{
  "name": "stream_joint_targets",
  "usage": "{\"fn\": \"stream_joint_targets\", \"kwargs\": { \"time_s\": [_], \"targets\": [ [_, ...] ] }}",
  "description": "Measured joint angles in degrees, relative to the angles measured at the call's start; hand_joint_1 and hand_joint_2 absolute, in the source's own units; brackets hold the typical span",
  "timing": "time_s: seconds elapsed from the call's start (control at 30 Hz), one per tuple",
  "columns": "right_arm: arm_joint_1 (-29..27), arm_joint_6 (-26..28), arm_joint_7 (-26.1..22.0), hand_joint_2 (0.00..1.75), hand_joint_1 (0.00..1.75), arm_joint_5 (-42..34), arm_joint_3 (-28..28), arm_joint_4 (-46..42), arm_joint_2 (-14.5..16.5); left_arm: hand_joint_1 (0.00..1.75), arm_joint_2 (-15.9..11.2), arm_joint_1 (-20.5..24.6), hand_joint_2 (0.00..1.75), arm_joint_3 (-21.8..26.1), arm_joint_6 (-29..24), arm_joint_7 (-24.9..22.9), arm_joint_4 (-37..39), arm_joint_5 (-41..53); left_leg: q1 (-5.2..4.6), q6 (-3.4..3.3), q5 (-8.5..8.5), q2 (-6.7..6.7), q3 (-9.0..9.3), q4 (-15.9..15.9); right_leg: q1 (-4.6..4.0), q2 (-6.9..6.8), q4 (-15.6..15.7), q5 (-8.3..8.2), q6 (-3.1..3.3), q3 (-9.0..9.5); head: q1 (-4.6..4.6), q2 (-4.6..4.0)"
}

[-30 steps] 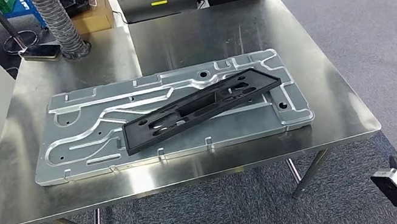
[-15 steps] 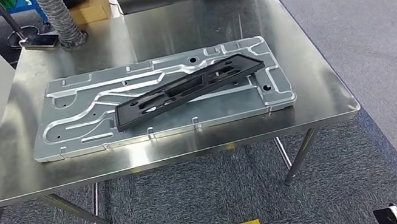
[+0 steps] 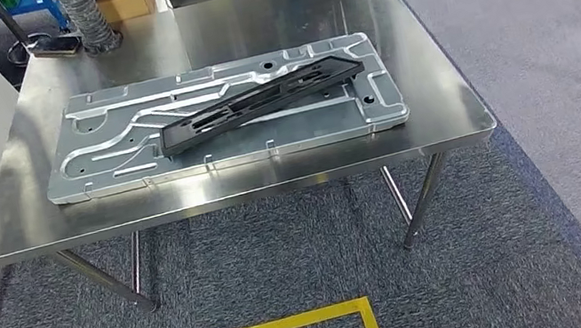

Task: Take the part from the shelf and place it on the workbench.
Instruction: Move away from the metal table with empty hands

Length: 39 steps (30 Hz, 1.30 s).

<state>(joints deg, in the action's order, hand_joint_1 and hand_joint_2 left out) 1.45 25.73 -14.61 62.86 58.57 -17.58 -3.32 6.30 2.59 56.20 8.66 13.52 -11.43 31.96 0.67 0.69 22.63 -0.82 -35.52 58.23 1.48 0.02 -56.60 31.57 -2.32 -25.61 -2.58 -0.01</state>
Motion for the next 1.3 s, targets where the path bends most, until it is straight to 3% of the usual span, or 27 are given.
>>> {"fn": "stream_joint_targets", "kwargs": {
  "time_s": [0.07, 0.1, 0.2, 0.23, 0.27, 0.3, 0.37, 0.43, 0.47, 0.5, 0.53, 0.57, 0.6, 0.63, 0.7, 0.73, 0.77, 0.83, 0.9, 0.97, 1.0, 1.07, 1.1, 1.17, 1.23, 1.27, 1.3],
  "targets": [
    [0.06, -2.47, 2.94, 0.0, 0.0, -0.77, 1.0, 1.06, 0.39, 0.0, 0.06, -0.18, 0.0, -0.1, -0.02, -0.13, 0.0, 0.51, 0.2, 0.83, -0.13, 0.07, -0.39, 0.07, -0.1, -0.2, 0.05, -0.72, 1.37, -0.82, 0.01, 0.0],
    [0.08, -3.66, 4.43, 0.0, 0.0, -1.05, 1.47, 1.45, 0.61, 0.0, 0.08, -0.28, 0.0, -0.14, -0.03, -0.18, 0.0, 0.73, 0.32, 1.12, 1.19, 0.12, -0.88, 0.96, -0.1, -0.34, 0.09, -1.33, 2.0, -1.41, 0.01, 0.0],
    [0.26, -7.91, 10.08, 0.0, 0.0, -2.15, 3.09, 2.49, 1.8, 0.0, 0.14, -0.36, 0.0, -0.54, 0.4, -0.36, 0.0, 1.62, 0.5, 1.56, 9.67, 0.24, -3.27, 9.58, -0.43, -0.57, 0.09, -3.4, 3.2, -3.81, 0.01, 0.0],
    [0.31, -9.39, 11.82, 0.0, 0.0, -2.3, 3.69, 2.87, 2.35, 0.0, 0.13, -0.32, 0.0, -0.76, 0.66, -0.44, 0.0, 1.9, 0.51, 1.62, 11.44, 0.26, -3.69, 12.95, -0.65, -0.59, 0.02, -4.08, 3.35, -4.71, 0.01, 0.0],
    [0.33, -10.59, 13.05, 0.0, 0.0, -2.18, 4.15, 3.19, 2.83, 0.0, 0.07, -0.28, 0.0, -0.96, 0.89, -0.51, 0.0, 2.1, 0.49, 1.59, 11.73, 0.28, -3.49, 15.15, -0.87, -0.59, -0.1, -4.73, 3.43, -5.63, 0.01, 0.0],
    [0.34, -11.66, 13.82, 0.0, 0.0, -1.84, 4.43, 3.5, 3.43, 0.0, 0.01, -0.26, 0.0, -1.1, 1.08, -0.58, 0.0, 2.21, 0.45, 1.44, 10.73, 0.3, -2.47, 15.7, -1.09, -0.58, -0.26, -5.37, 3.49, -6.61, 0.01, 0.0],
    [0.4, -13.43, 14.57, 0.0, 0.0, -0.96, 4.53, 3.94, 4.48, 0.0, -0.11, -0.15, 0.0, -1.25, 1.36, -0.68, 0.0, 2.33, 0.14, 0.6, 7.67, 0.32, 2.22, 11.36, -1.5, -0.51, -0.54, -6.63, 3.49, -8.39, 0.01, 0.0],
    [0.58, -14.75, 14.71, 0.0, 0.0, -0.06, 4.52, 4.29, 5.54, 0.0, -0.31, 0.13, 0.0, -1.31, 1.48, -0.68, -0.03, 2.33, -0.49, -0.62, 7.7, 0.28, 9.03, 2.39, -1.86, -0.51, -0.71, -7.8, 3.22, -9.52, 0.01, 0.01],
    [0.71, -15.27, 14.75, 0.0, 0.0, 0.36, 4.5, 4.47, 5.98, 0.0, -0.39, 0.29, 0.0, -1.33, 1.5, -0.67, -0.04, 2.33, -0.79, -1.06, 8.37, 0.28, 11.25, -1.07, -1.88, -0.58, -0.69, -8.42, 2.98, -9.8, 0.01, 0.01],
    [0.81, -15.76, 14.72, 0.0, 0.0, 0.67, 4.48, 4.61, 6.26, 0.0, -0.46, 0.39, 0.0, -1.34, 1.5, -0.64, -0.06, 2.34, -1.04, -1.38, 8.89, 0.27, 12.43, -3.25, -1.8, -0.67, -0.61, -9.02, 2.66, -9.96, 0.0, 0.01],
    [0.87, -16.18, 14.61, 0.0, 0.0, 0.89, 4.46, 4.71, 6.38, 0.0, -0.45, 0.4, 0.0, -1.36, 1.5, -0.58, -0.06, 2.35, -1.11, -1.62, 8.69, 0.27, 12.36, -4.02, -1.69, -0.73, -0.43, -9.68, 2.31, -10.06, 0.0, 0.01],
    [0.94, -16.54, 14.44, 0.0, 0.0, 1.09, 4.45, 4.81, 6.47, 0.0, -0.45, 0.34, 0.0, -1.36, 1.48, -0.5, -0.05, 2.37, -1.12, -1.93, 8.0, 0.16, 11.91, -4.13, -1.54, -0.66, -0.45, -9.8, 1.99, -10.23, -0.01, 0.01],
    [0.97, -16.9, 14.23, 0.0, 0.0, 1.31, 4.41, 4.87, 6.53, 0.0, -0.45, 0.31, 0.0, -1.36, 1.46, -0.41, -0.05, 2.41, -1.02, -2.4, 7.27, 0.05, 11.37, -4.32, -1.43, -0.54, -1.08, -8.79, 1.67, -10.59, -0.01, 0.01],
    [0.97, -17.16, 14.04, 0.0, 0.0, 1.56, 4.37, 4.92, 6.56, 0.0, -0.46, 0.29, 0.0, -1.35, 1.46, -0.31, -0.04, 2.44, -0.9, -2.82, 6.4, -0.07, 10.65, -4.5, -1.33, -0.4, -2.79, -6.53, 1.37, -11.2, 0.0, 0.01],
    [1.04, -17.44, 13.76, 0.0, 0.0, 1.9, 4.2, 5.01, 6.58, 0.0, -0.5, 0.32, 0.0, -1.34, 1.46, -0.08, -0.04, 2.53, -0.82, -3.32, 4.87, -0.17, 8.78, -4.48, -0.99, -0.24, -9.21, -0.11, 0.8, -12.83, 0.01, 0.0],
    [1.07, -17.47, 13.65, 0.0, 0.0, 1.99, 4.11, 5.05, 6.58, 0.0, -0.51, 0.31, 0.0, -1.34, 1.46, 0.08, -0.04, 2.6, -0.81, -3.3, 4.14, -0.19, 7.77, -4.36, -0.81, -0.24, -12.91, 2.06, 0.49, -13.43, 0.01, 0.0],
    [1.1, -17.47, 13.57, 0.0, 0.0, 2.08, 4.04, 5.08, 6.58, 0.0, -0.51, 0.31, 0.0, -1.34, 1.46, 0.25, -0.04, 2.69, -0.78, -3.19, 3.45, -0.23, 6.72, -4.16, -0.63, -0.24, -15.72, 2.58, 0.18, -13.54, 0.01, 0.0],
    [1.17, -17.5, 13.46, 0.0, 0.0, 2.34, 3.93, 5.14, 6.58, 0.0, -0.51, 0.33, 0.0, -1.35, 1.46, 0.5, -0.04, 2.81, -0.59, -2.78, 2.21, -0.27, 4.3, -3.27, -0.23, -0.24, -16.53, -0.17, -0.35, -11.35, 0.01, 0.01],
    [1.4, -17.56, 13.45, 0.0, 0.0, 2.5, 3.88, 5.16, 6.58, 0.0, -0.51, 0.36, 0.0, -1.34, 1.45, 0.56, -0.04, 2.77, -0.41, -2.18, 1.33, -0.27, 1.86, -1.78, 0.1, -0.25, -10.18, -2.4, -0.59, -5.52, 0.01, 0.01],
    [1.7, -17.6, 13.44, 0.0, 0.0, 2.53, 3.86, 5.18, 6.58, 0.0, -0.52, 0.43, 0.0, -1.34, 1.44, 0.6, -0.04, 2.71, -0.42, -1.48, 0.67, -0.3, 0.17, -0.34, 0.03, -0.18, -2.3, -0.67, -0.12, -0.05, -0.01, 0.01],
    [1.79, -17.6, 13.44, 0.0, 0.0, 2.55, 3.85, 5.2, 6.58, 0.0, -0.54, 0.45, 0.0, -1.34, 1.43, 0.62, -0.04, 2.68, -0.45, -1.09, 0.24, -0.33, -0.31, 0.03, -0.16, -0.14, -0.14, 0.3, 0.33, 1.16, -0.01, 0.01],
    [1.8, -17.61, 13.53, 0.0, 0.0, 2.64, 3.84, 5.27, 6.64, 0.0, -0.58, 0.39, 0.0, -1.33, 1.33, 0.63, -0.04, 2.59, -0.3, -0.25, -0.6, -0.32, -0.85, 0.16, -0.27, -0.24, 0.68, 0.18, 1.46, 0.66, 0.0, 0.01],
    [1.79, -17.61, 13.66, 0.0, 0.0, 2.73, 3.82, 5.32, 6.69, 0.0, -0.63, 0.31, 0.0, -1.33, 1.27, 0.62, -0.04, 2.54, -0.18, 0.1, 0.04, -0.18, -1.2, 0.53, -0.23, -0.35, 0.67, -0.46, 1.98, 0.08, 0.01, 0.0],
    [1.79, -17.76, 13.95, 0.0, 0.0, 2.89, 3.73, 5.39, 6.8, 0.0, -0.68, 0.15, 0.0, -1.32, 1.21, 0.61, -0.04, 2.49, 0.07, 0.67, 4.53, 0.12, -2.41, 4.01, -0.13, -0.63, 0.76, -1.91, 2.86, -1.38, -0.01, 0.0],
    [1.8, -18.13, 14.2, 0.0, 0.0, 2.92, 3.6, 5.42, 6.84, 0.0, -0.68, 0.1, 0.0, -1.32, 1.32, 0.79, -0.04, 2.5, 0.12, 1.09, 10.17, 0.21, -3.76, 10.94, -0.32, -0.71, 0.69, -3.36, 3.23, -3.21, -0.02, 0.0],
    [1.8, -18.32, 14.29, 0.0, 0.0, 2.9, 3.56, 5.45, 6.87, 0.0, -0.69, 0.12, 0.0, -1.32, 1.41, 0.97, -0.04, 2.55, 0.13, 1.22, 11.32, 0.22, -3.95, 14.07, -0.42, -0.71, 0.6, -4.12, 3.23, -4.22, -0.02, 0.0],
    [1.8, -18.44, 14.34, 0.0, 0.0, 2.88, 3.55, 5.49, 6.93, 0.0, -0.7, 0.13, 0.0, -1.32, 1.51, 1.16, -0.04, 2.65, 0.13, 1.27, 10.95, 0.23, -3.47, 15.79, -0.49, -0.71, 0.47, -4.83, 3.16, -5.25, -0.02, 0.0]
  ]
}}
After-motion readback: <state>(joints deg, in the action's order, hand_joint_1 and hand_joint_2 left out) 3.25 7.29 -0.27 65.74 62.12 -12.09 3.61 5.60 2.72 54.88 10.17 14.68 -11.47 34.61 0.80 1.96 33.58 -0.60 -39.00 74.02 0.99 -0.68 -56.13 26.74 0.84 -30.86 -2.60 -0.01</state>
